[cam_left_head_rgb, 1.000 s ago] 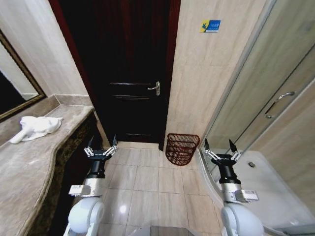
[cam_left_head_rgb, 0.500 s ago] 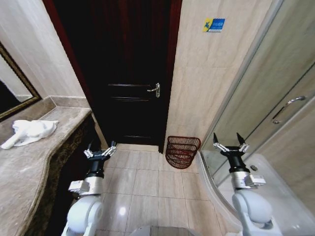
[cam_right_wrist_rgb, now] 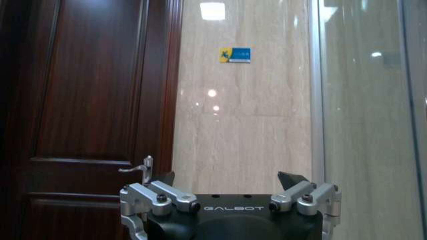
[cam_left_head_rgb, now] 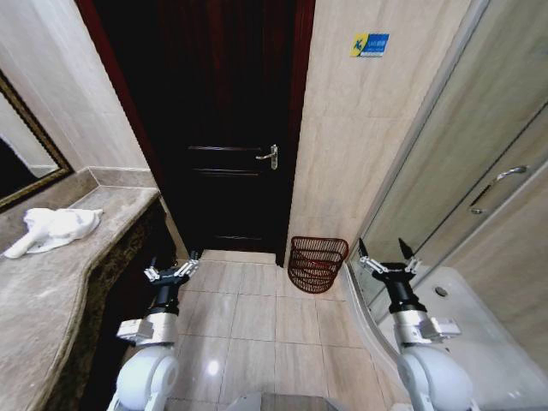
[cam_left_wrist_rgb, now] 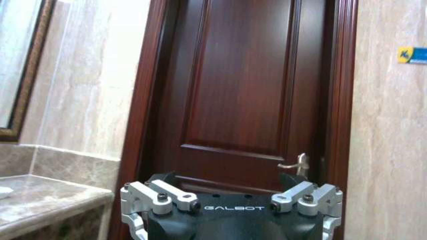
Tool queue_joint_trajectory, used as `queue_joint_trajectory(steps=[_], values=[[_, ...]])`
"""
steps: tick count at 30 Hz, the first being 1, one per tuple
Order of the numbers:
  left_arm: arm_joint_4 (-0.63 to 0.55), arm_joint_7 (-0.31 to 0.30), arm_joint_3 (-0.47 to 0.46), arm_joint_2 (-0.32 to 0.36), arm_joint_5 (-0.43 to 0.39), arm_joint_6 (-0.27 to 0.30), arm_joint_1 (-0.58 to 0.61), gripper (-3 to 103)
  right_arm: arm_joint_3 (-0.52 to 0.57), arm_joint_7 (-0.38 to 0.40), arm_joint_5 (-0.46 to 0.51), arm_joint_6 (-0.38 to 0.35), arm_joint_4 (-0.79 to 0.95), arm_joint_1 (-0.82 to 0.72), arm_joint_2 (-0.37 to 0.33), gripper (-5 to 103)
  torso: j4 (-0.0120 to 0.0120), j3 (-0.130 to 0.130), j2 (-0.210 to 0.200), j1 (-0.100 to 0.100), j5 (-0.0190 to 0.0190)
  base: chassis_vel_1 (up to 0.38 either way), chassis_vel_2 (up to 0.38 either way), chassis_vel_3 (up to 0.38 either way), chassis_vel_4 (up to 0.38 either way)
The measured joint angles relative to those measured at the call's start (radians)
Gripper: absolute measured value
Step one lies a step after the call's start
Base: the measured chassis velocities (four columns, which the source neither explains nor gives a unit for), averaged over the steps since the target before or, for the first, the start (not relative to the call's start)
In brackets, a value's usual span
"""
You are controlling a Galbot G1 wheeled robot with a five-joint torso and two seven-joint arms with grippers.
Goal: Discard the used towel into the hamper.
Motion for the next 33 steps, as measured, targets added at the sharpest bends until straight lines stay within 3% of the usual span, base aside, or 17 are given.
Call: queue_joint_trajectory(steps=[15,22,33], values=[[0.028,0.007,-0.013,-0.115,0.069,-0.018,-0.001,100,-0.066,-0.013,-0.036,0.027,-0.035,0.005,-0.015,100,-0.0001,0.000,0.000,0.000,0.0000,-0.019,0.013,0.017,-0.014],[0.013,0.008,-0.026,-0.131,0.056,-0.020,-0.006,100,-0.095,0.002,-0.033,0.071,-0.088,0.038,-0.025,100,-0.0001,0.000,0.000,0.000,0.0000,-0.005,0.006,0.002,-0.007],[-0.007,-0.005,-0.045,-0.187,0.050,-0.012,0.000,100,-0.097,0.004,-0.026,0.072,-0.117,0.095,-0.045,100,-0.0002,0.000,0.000,0.000,0.0001,0.000,0.000,0.000,0.000]])
